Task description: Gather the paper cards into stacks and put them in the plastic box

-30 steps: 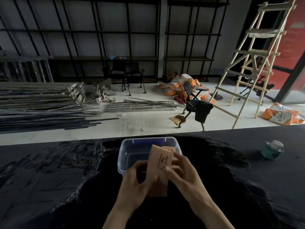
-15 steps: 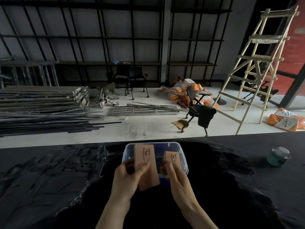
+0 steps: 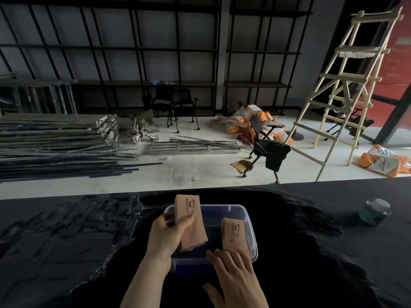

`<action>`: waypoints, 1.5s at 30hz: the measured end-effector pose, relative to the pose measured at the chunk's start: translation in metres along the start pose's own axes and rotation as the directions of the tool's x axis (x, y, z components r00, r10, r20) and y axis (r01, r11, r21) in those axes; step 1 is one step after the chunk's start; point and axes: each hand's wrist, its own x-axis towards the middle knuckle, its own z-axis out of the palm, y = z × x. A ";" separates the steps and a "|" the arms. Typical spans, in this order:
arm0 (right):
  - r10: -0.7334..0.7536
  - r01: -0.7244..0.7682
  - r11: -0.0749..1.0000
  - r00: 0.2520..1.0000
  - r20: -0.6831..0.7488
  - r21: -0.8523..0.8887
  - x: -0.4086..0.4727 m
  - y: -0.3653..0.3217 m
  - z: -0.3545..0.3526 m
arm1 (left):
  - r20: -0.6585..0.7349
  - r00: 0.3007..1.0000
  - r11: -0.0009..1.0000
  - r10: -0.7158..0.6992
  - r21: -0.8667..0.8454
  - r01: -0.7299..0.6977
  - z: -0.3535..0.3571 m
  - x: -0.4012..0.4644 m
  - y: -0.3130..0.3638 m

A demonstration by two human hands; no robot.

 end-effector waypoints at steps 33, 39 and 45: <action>0.599 -0.580 0.792 0.799 0.054 -0.192 -0.024 0.144 0.038 | 0.126 0.979 0.549 -0.162 0.835 -0.017 0.077 0.041 -0.022; 0.596 -0.574 0.794 0.801 0.066 -0.199 -0.023 0.144 0.036 | 0.165 0.980 0.573 -0.108 0.816 -0.074 0.079 0.044 -0.033; 0.593 -0.570 0.796 0.802 0.072 -0.203 -0.024 0.144 0.036 | 0.188 0.978 0.604 -0.093 0.791 -0.094 0.078 0.047 -0.035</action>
